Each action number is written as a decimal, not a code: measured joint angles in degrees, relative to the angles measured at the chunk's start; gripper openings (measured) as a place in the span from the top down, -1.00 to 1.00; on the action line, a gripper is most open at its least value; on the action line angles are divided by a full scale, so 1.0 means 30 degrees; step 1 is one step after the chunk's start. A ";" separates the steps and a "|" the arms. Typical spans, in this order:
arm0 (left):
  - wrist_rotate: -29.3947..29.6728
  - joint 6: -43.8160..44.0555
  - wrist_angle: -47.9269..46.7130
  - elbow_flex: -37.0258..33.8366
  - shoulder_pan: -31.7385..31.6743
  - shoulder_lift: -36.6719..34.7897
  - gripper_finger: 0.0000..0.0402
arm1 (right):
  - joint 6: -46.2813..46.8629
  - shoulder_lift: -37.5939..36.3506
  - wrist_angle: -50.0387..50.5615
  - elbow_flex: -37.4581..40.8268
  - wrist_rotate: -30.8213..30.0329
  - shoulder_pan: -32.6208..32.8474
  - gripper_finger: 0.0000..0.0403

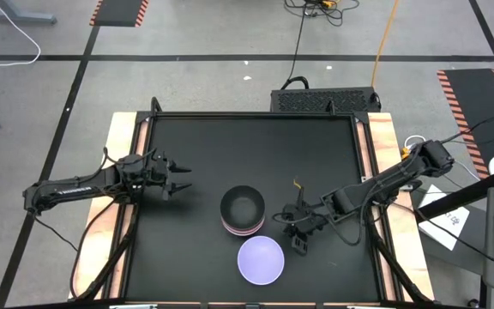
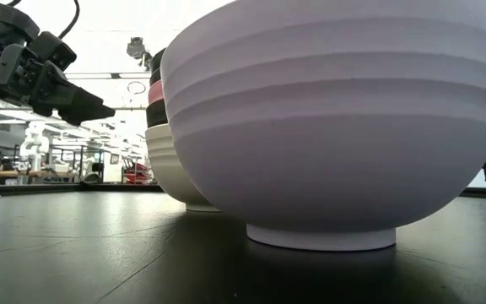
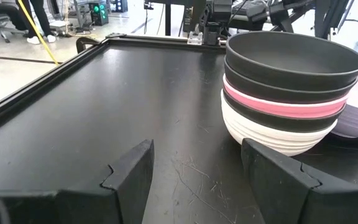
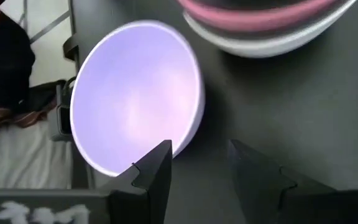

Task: Nest bowls inside each other
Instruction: Stack the purple bowl on top of the black bowl

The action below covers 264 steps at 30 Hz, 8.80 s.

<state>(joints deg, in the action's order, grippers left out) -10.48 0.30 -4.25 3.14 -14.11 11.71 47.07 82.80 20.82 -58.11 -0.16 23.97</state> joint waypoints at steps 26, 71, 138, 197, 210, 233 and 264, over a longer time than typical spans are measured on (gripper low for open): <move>-0.0015 -0.0504 -0.0029 0.0000 0.0000 0.0000 -0.22 | 0.2309 0.2387 -0.1174 0.0029 0.3210 -0.0186 0.28; -0.0535 -0.1435 -0.0247 0.0000 0.0000 0.0003 -0.22 | 0.2213 0.5111 -0.2064 -0.2178 0.5886 -0.1872 0.28; -0.0498 -0.1353 -0.0313 0.0000 0.0000 0.0007 -0.22 | -0.9698 -0.3767 0.3448 -0.4679 0.4180 -0.8461 0.99; -0.0036 -0.1362 -0.0413 0.0022 0.0001 0.0400 -0.22 | -1.5778 1.1544 1.5649 -1.8965 0.5905 -1.0968 0.98; -0.0036 -0.1370 -0.0371 0.0022 0.0007 0.0517 -0.22 | -1.5877 1.1536 1.4336 -1.8965 0.6546 -1.0783 0.98; -0.0022 -0.1362 -0.0364 0.0015 0.0000 0.0597 -0.22 | -1.6711 1.3108 1.5186 -1.9013 0.5988 -1.0159 0.98; -0.0015 -0.1038 -0.0364 0.0007 0.0001 0.0597 -0.22 | -1.5129 1.2191 1.4881 -1.8957 0.4310 -0.8684 0.98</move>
<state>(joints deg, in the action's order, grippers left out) -10.52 -2.82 -5.34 3.16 -14.11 13.50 1.68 119.37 65.46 -114.98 12.77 -2.09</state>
